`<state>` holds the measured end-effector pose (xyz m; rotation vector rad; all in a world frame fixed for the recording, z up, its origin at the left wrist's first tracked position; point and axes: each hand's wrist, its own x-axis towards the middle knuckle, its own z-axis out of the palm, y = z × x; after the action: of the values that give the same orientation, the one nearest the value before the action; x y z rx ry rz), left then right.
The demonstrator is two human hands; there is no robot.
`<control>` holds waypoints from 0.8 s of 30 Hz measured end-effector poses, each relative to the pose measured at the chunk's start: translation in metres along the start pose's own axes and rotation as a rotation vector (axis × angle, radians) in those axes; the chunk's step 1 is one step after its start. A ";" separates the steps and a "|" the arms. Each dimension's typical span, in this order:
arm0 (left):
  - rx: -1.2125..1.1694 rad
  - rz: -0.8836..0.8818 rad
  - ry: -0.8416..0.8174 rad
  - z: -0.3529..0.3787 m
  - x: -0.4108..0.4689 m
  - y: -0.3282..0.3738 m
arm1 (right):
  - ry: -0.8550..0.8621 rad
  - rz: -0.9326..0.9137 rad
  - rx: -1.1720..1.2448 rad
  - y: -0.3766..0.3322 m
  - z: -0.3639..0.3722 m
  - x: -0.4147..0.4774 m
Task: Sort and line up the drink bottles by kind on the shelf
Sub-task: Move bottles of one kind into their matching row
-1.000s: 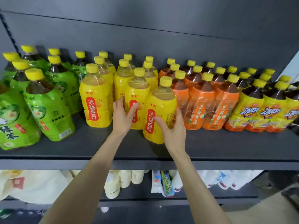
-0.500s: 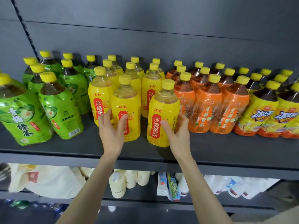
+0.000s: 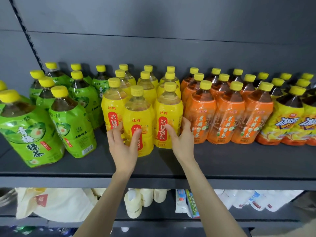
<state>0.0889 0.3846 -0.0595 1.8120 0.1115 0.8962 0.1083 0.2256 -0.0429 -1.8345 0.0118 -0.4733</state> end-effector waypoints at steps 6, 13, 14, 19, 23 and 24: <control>-0.028 0.016 -0.005 0.000 0.002 -0.005 | 0.002 0.017 0.055 -0.002 0.008 0.010; -0.064 0.022 -0.011 0.001 0.003 -0.009 | 0.046 0.004 0.033 -0.004 0.015 0.014; -0.068 0.025 -0.009 0.001 0.003 -0.009 | 0.052 -0.002 0.021 -0.004 0.015 0.014; -0.067 0.025 0.001 0.002 0.003 -0.012 | 0.116 -0.026 -0.041 -0.003 0.016 0.014; -0.068 0.025 -0.002 0.004 0.003 -0.013 | 0.175 -0.048 -0.084 0.000 0.018 0.014; -0.072 0.023 -0.003 0.003 0.003 -0.013 | 0.181 -0.056 -0.097 0.000 0.019 0.014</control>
<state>0.0977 0.3892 -0.0696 1.7507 0.0554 0.9029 0.1271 0.2394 -0.0434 -1.8847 0.1089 -0.6874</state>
